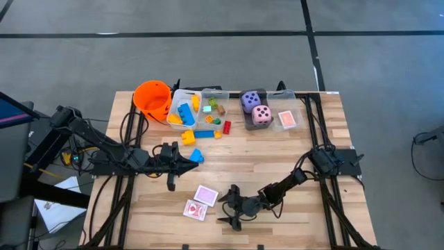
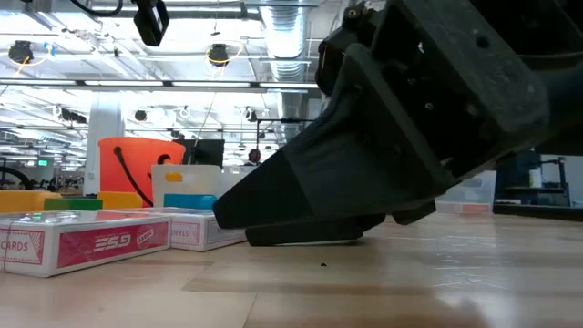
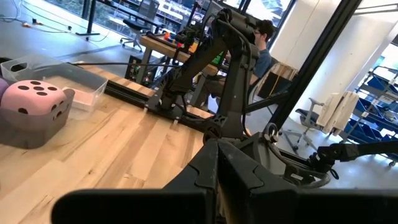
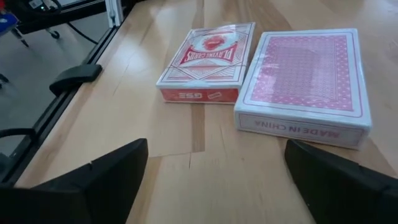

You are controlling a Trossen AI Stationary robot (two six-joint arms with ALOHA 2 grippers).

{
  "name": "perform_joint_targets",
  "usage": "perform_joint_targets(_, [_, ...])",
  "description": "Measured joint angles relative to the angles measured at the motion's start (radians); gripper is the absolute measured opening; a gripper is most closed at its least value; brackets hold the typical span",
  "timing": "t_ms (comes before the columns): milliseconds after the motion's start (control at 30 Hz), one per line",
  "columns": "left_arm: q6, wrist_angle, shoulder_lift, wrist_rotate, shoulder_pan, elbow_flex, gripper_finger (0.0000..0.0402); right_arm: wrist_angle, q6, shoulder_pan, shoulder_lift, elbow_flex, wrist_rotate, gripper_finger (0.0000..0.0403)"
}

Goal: Pick & Place Toys
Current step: Put the pink deck of cards into the right transparent bin

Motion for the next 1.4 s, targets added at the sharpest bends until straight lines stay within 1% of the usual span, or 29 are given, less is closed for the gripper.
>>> perform_joint_targets(100, [0.000, 0.000, 0.000, 0.000, 0.000, 0.000, 0.0000, -0.010, -0.006, 0.000, 0.000, 0.000, 0.000, 0.0375])
perform_joint_targets(200, [0.000, 0.000, 0.000, 0.000, 0.000, 0.000, 0.0000, -0.013, -0.047, 0.012, 0.001, 0.000, 0.006, 0.0376])
perform_joint_targets(500, [0.000, 0.000, 0.000, 0.000, 0.000, 0.000, 0.0000, -0.037, -0.044, 0.022, 0.003, -0.001, 0.120, 0.0377])
perform_joint_targets(667, [0.000, 0.000, 0.000, 0.001, 0.000, 0.000, 0.0000, -0.042, 0.002, 0.021, 0.003, -0.001, 0.144, 0.0378])
perform_joint_targets(800, [0.000, 0.000, 0.000, 0.001, 0.000, 0.000, 0.0000, -0.055, 0.007, 0.020, 0.007, 0.011, 0.186, 0.0378])
perform_joint_targets(900, [0.000, 0.000, 0.000, 0.001, 0.000, 0.000, 0.0000, -0.112, 0.003, 0.021, 0.020, 0.050, 0.212, 0.0378])
perform_joint_targets(967, [0.000, 0.000, 0.000, 0.001, 0.000, 0.000, 0.0000, -0.181, 0.004, 0.021, 0.020, 0.078, 0.213, 0.0378])
perform_joint_targets(1067, [0.000, -0.001, 0.000, 0.001, 0.000, 0.000, 0.0000, -0.270, 0.039, 0.019, 0.020, 0.109, 0.237, 0.0378])
perform_joint_targets(1133, [0.000, -0.001, 0.000, 0.001, 0.000, 0.000, 0.0000, -0.274, 0.045, 0.019, 0.021, 0.113, 0.264, 0.0378])
perform_joint_targets(1400, [0.000, -0.001, 0.000, 0.001, 0.000, 0.000, 0.0000, -0.293, 0.059, 0.018, 0.020, 0.115, 0.273, 0.0378])
